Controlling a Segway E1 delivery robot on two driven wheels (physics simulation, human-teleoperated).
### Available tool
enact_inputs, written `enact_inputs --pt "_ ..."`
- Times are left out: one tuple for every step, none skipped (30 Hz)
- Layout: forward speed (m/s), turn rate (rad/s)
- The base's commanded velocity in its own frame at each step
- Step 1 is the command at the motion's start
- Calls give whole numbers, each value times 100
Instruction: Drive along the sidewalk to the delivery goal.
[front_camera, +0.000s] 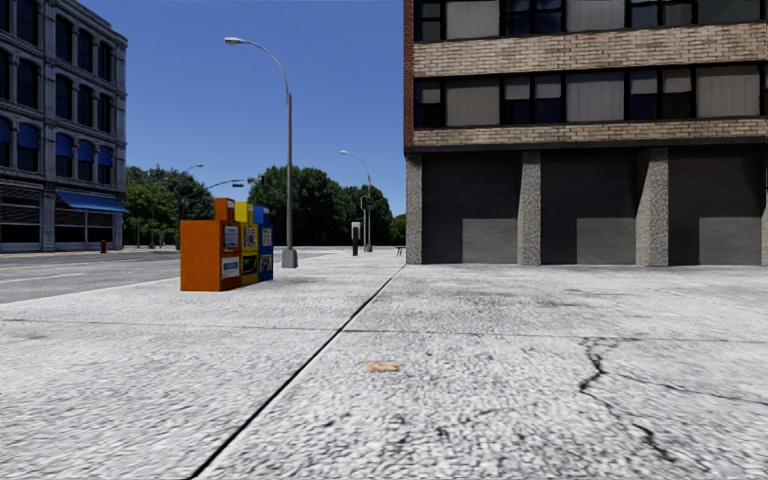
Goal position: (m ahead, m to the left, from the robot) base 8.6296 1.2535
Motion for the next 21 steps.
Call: enact_inputs --pt "200 0" --pt "200 0" --pt "200 0" --pt "200 0" --pt "200 0" --pt "200 0" --pt "200 0" --pt "200 0" --pt "200 0" --pt "200 0" --pt "200 0" --pt "200 0" --pt "200 0" --pt "200 0" --pt "200 0" --pt "200 0" --pt "200 0" --pt "200 0" --pt "200 0" --pt "200 0" --pt "200 0"
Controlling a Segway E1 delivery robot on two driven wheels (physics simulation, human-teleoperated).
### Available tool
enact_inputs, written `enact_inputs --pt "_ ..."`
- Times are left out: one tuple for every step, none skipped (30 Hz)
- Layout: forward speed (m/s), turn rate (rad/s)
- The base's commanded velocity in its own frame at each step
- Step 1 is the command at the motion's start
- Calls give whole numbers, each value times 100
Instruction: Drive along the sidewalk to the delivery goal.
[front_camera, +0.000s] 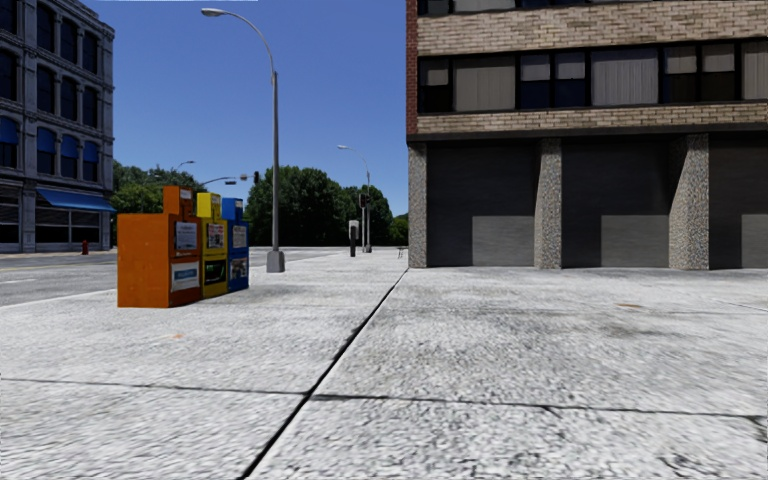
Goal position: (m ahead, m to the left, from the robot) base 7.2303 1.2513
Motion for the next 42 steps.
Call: enact_inputs --pt "200 0" --pt "200 0" --pt "200 0" --pt "200 0" --pt "200 0" --pt "200 0" --pt "200 3" --pt "200 8" --pt "200 13" --pt "200 13" --pt "190 18" --pt "177 22" --pt "160 26" --pt "144 27" --pt "130 29" --pt "122 31" --pt "119 35" --pt "119 37" --pt "119 37" --pt "119 37" --pt "119 38" --pt "119 38" --pt "120 38" --pt "121 38" --pt "121 38" --pt "122 38" --pt "122 38" --pt "122 38" --pt "122 38" --pt "122 38" --pt "122 38" --pt "122 25" --pt "122 0" --pt "122 0" --pt "122 0" --pt "122 0" --pt "123 0" --pt "124 0" --pt "125 0" --pt "125 0" --pt "125 0" --pt "125 0"
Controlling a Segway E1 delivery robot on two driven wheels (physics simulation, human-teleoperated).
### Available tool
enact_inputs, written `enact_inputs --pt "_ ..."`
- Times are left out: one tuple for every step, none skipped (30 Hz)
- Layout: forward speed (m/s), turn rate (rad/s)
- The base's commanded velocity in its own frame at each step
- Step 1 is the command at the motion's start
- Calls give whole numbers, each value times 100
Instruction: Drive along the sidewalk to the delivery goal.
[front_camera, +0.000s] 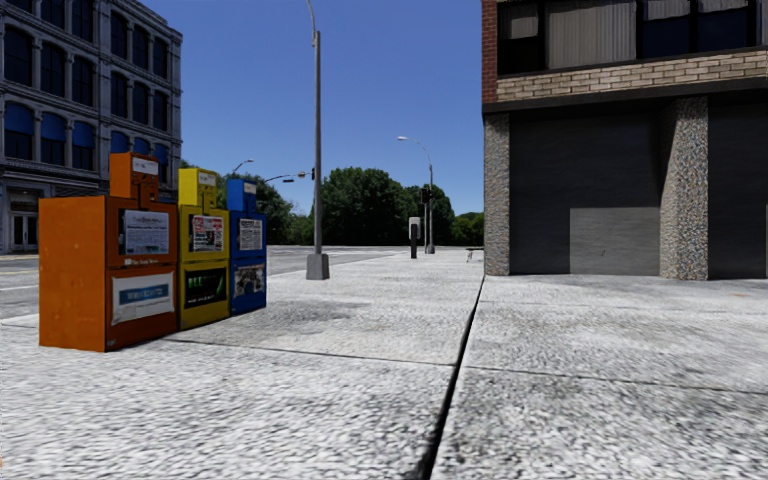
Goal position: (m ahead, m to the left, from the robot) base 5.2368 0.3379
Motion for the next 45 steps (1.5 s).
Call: enact_inputs --pt "126 0" --pt "126 0" --pt "128 0" --pt "133 0" --pt "133 0" --pt "137 0" --pt "147 0" --pt "147 0" --pt "148 0" --pt "149 0" --pt "150 0" --pt "150 0" --pt "150 0" --pt "151 0" --pt "151 0" --pt "151 0" --pt "151 0" --pt "151 0" --pt "151 0" --pt "151 0" --pt "151 0" --pt "151 0" --pt "151 0" --pt "151 0" --pt "151 0" --pt "151 0" --pt "151 0" --pt "151 0" --pt "151 0" --pt "151 0" --pt "151 0" --pt "151 0" --pt "151 0" --pt "151 0" --pt "151 0" --pt "151 0" --pt "151 0" --pt "152 0" --pt "158 0" --pt "158 0" --pt "163 0" --pt "172 0" --pt "200 0" --pt "200 0" --pt "200 0"
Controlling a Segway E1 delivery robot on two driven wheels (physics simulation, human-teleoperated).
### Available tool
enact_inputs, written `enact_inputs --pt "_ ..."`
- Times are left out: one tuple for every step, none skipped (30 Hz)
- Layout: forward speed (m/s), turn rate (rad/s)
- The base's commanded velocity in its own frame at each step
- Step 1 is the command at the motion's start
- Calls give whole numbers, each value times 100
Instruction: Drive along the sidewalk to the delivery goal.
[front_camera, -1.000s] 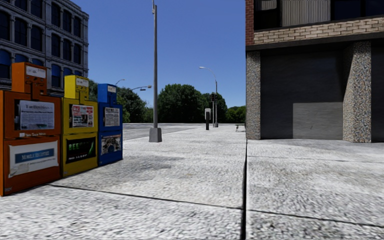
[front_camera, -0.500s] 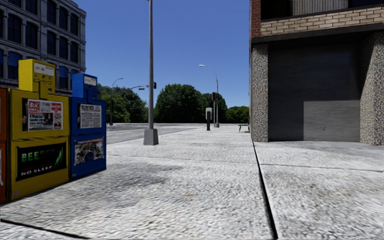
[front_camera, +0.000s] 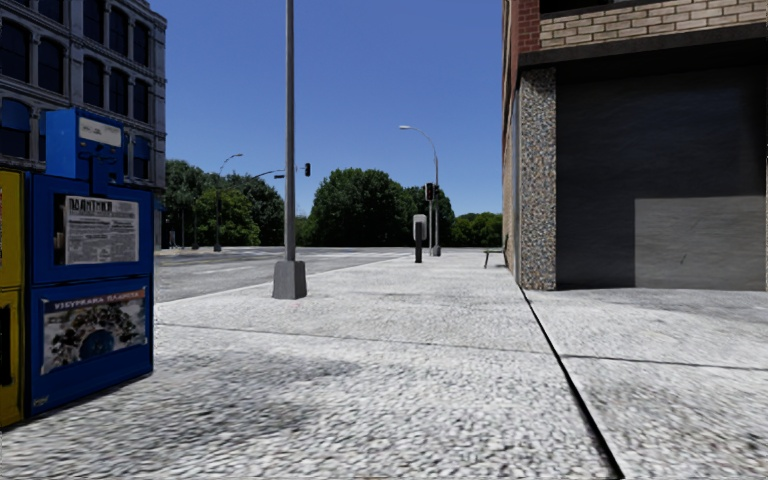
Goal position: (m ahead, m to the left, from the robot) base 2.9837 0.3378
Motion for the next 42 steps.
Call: enact_inputs --pt "200 0" --pt "200 0" --pt "200 0" --pt "200 0" --pt "200 0" --pt "200 0" --pt "200 0" --pt "200 0" --pt "200 0" --pt "200 0" --pt "200 0" --pt "200 0" --pt "200 0" --pt "200 0" --pt "200 0" --pt "200 0" --pt "200 0" --pt "200 0" --pt "200 0" --pt "200 0" --pt "200 0" --pt "200 0" --pt "200 0" --pt "200 0" --pt "200 0" --pt "200 0" --pt "200 0" --pt "200 0" --pt "200 0" --pt "200 0" --pt "200 0" --pt "198 0" --pt "191 0" --pt "182 0" --pt "163 0" --pt "150 0" --pt "135 0" --pt "121 0" --pt "121 0" --pt "103 0" --pt "90 0" --pt "76 0"
